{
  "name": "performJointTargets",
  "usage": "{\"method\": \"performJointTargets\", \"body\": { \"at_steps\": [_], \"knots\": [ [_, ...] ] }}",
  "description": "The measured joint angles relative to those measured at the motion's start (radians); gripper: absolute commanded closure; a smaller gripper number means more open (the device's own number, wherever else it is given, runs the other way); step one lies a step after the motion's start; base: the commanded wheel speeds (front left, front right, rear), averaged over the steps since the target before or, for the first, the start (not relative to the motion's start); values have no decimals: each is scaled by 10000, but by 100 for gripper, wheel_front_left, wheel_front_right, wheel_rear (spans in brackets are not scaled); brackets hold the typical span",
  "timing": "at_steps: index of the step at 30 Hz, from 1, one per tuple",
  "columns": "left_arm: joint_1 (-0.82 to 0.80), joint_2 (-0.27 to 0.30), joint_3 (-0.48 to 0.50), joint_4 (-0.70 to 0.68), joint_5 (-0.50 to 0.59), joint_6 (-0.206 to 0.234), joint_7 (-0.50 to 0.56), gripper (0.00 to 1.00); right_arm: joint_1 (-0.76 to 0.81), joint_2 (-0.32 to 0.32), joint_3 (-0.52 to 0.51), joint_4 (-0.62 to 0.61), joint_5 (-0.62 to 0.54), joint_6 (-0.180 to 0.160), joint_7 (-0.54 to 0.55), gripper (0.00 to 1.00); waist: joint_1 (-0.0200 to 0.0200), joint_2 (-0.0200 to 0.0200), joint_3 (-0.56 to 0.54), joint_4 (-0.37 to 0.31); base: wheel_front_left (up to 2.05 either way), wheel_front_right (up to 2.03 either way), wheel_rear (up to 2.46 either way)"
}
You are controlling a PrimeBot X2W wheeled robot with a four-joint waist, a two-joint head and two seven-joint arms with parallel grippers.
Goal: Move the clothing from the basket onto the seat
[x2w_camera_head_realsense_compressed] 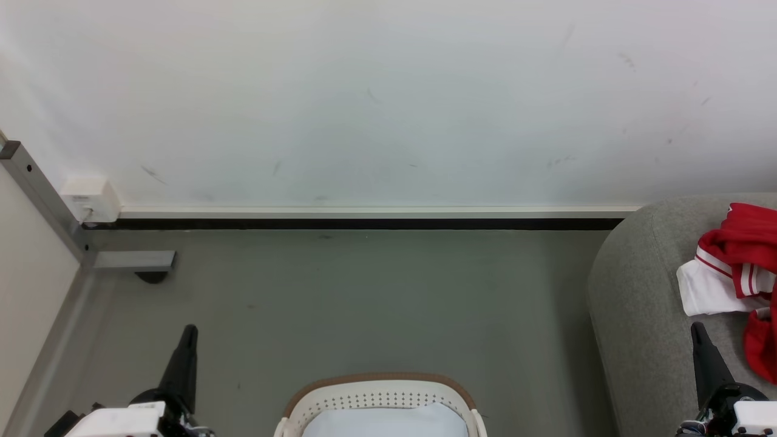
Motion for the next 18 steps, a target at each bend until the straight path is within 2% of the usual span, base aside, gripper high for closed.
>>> {"method": "performJointTargets", "body": {
  "at_steps": [18],
  "knots": [
    [0,0,0,0,0,0,0,100,-1,15,-25,2,-33,0,12,100,0,0,0,0,0,0,0]
  ]
}}
